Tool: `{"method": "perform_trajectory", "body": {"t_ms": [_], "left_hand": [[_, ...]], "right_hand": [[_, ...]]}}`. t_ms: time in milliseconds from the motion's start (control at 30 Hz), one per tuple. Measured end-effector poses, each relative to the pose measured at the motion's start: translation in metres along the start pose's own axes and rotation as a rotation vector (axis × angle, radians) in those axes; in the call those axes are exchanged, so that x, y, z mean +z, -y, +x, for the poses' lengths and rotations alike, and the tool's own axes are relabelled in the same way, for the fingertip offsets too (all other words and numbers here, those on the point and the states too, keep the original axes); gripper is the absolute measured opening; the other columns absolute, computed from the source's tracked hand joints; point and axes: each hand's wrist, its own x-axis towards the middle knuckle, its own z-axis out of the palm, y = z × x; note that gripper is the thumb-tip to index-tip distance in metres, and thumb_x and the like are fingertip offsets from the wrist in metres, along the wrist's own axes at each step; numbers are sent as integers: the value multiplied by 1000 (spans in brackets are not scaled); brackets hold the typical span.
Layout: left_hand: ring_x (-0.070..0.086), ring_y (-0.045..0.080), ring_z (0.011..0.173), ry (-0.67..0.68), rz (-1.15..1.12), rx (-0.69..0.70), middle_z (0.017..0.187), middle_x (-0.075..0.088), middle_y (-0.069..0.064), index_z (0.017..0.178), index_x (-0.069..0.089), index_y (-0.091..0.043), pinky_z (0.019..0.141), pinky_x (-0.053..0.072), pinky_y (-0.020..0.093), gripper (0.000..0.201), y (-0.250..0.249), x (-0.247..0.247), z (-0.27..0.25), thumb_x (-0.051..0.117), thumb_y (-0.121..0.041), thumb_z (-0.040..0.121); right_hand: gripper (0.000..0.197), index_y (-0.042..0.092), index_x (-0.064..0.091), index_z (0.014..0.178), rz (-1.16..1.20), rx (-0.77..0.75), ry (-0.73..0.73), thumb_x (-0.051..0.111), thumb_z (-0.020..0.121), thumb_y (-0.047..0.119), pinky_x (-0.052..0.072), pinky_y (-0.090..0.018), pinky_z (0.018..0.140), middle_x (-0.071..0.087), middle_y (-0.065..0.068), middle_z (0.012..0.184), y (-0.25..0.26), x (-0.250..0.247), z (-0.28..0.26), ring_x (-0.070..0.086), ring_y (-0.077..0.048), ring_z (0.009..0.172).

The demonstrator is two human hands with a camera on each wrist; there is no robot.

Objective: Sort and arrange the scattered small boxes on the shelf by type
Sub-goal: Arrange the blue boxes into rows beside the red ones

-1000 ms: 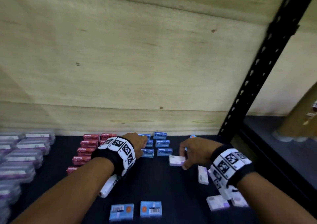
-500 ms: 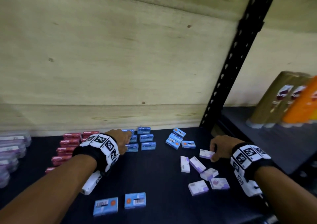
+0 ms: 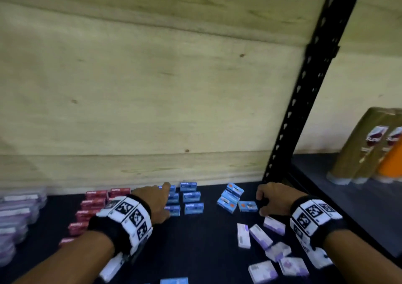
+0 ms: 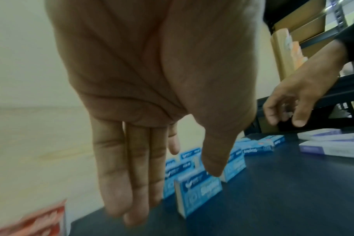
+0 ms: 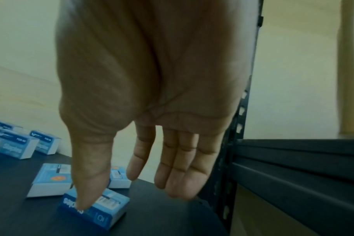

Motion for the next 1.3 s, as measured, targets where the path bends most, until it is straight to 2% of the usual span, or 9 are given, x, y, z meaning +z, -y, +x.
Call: {"method": "perform_trajectory", "body": {"t_ms": [100,167,333,467,567,800,900,1167,1300], "left_hand": [[59,25,105,-191,87,36,119,59,3,128,41,-19,77,42,32,42,-16,-23,-6,45,-44,94],[59,25,103,-262,66,92,117,60,0,119,48,-23,78,42,33,33,-29,-37,-2,46,-44,93],[58,21,99,-183,-52,254,112,61,-3,110,57,-27,75,44,31,27,-70,-54,31,53,-45,91],[59,24,103,-104,-74,297,118,61,0,117,59,-27,86,51,36,25,-102,-63,70,57,-30,93],[58,27,111,-61,-2,364,128,57,3,128,57,-30,92,50,39,36,-119,-69,94,54,-17,95],[55,28,118,-11,107,420,138,53,2,137,53,-27,85,43,31,43,-144,-65,138,54,-16,96],[53,26,121,32,119,403,140,53,1,140,51,-24,88,41,29,46,-147,-60,147,55,-13,96],[57,28,114,22,169,449,130,58,4,131,59,-18,90,47,34,40,-152,-58,160,64,-15,91],[57,29,105,-8,248,493,127,54,10,127,61,-10,77,44,31,34,-156,-58,156,60,-17,93]], "right_hand": [[49,26,56,119,15,-39,31,78,76,37,40,-21,81,60,3,124,9,0,16,57,-16,111],[51,25,56,121,0,-61,80,79,77,35,42,-23,84,59,2,126,14,-1,22,57,-18,113],[42,22,62,110,-1,-84,132,83,74,26,48,-26,82,62,1,120,13,-3,33,60,-19,108],[42,21,66,113,25,-74,145,84,75,25,51,-29,83,65,1,120,8,-1,39,62,-20,107],[40,20,67,115,50,-83,160,82,78,24,51,-30,83,66,0,121,5,-3,44,63,-21,108],[29,25,70,119,111,-121,172,67,90,23,51,-32,96,67,5,122,-7,0,49,62,-19,111],[29,28,69,120,123,-130,155,62,93,24,50,-28,92,67,6,123,-8,5,49,62,-17,110],[27,32,68,120,111,-138,111,56,96,29,47,-28,91,64,7,126,-11,11,48,60,-18,111],[26,32,68,118,119,-125,113,53,97,32,46,-29,91,63,5,127,-14,14,50,59,-19,113]]}}
